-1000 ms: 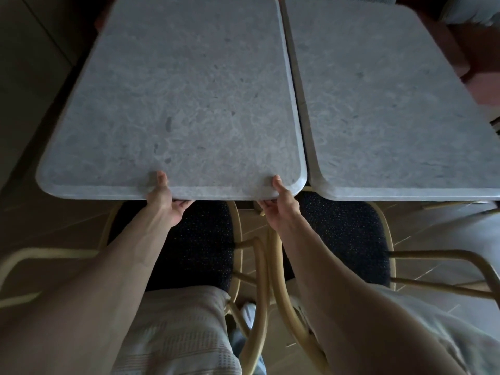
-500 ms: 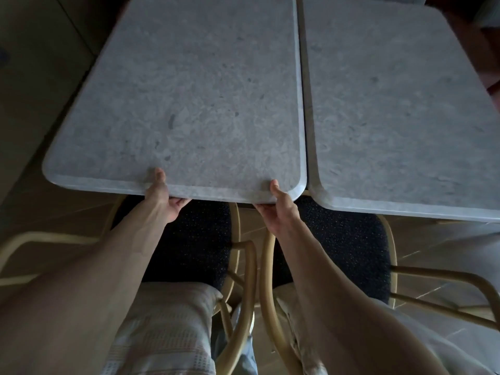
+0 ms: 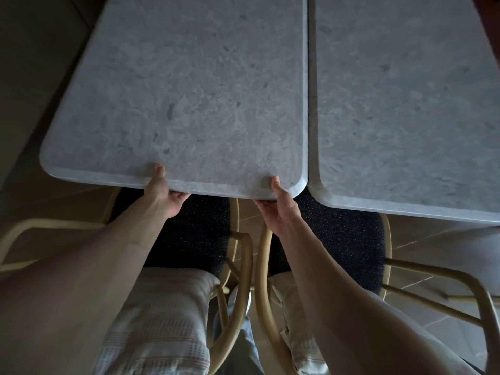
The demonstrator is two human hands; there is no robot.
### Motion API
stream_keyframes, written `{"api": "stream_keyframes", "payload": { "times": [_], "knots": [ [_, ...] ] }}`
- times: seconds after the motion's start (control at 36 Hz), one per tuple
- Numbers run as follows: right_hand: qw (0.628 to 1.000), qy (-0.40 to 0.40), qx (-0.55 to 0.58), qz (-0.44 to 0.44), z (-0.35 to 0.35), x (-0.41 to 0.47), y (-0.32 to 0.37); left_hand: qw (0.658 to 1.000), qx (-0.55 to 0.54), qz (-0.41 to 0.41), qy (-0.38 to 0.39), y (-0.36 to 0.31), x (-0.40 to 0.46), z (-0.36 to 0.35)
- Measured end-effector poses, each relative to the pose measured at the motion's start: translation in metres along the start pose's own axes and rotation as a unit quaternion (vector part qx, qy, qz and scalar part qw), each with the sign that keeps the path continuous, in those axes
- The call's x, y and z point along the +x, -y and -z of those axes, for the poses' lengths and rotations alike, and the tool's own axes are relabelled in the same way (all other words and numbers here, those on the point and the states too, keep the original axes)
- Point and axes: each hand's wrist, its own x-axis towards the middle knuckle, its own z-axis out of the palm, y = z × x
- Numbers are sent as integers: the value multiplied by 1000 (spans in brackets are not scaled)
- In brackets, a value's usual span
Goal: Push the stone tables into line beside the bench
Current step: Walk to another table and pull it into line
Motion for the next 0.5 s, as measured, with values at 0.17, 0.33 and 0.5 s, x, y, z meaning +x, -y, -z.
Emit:
{"api": "stream_keyframes", "payload": {
  "times": [0.17,0.33,0.5],
  "knots": [
    [998,-21,-60,-20,4,-26,14,998,55,13,-25,6,-29,2],
    [994,-71,-79,26,1,-74,25,988,151,-32,-20,-10,-86,-6],
    [982,-13,-93,163,-17,-158,34,907,316,-241,135,-32,-168,-32]
  ]
}}
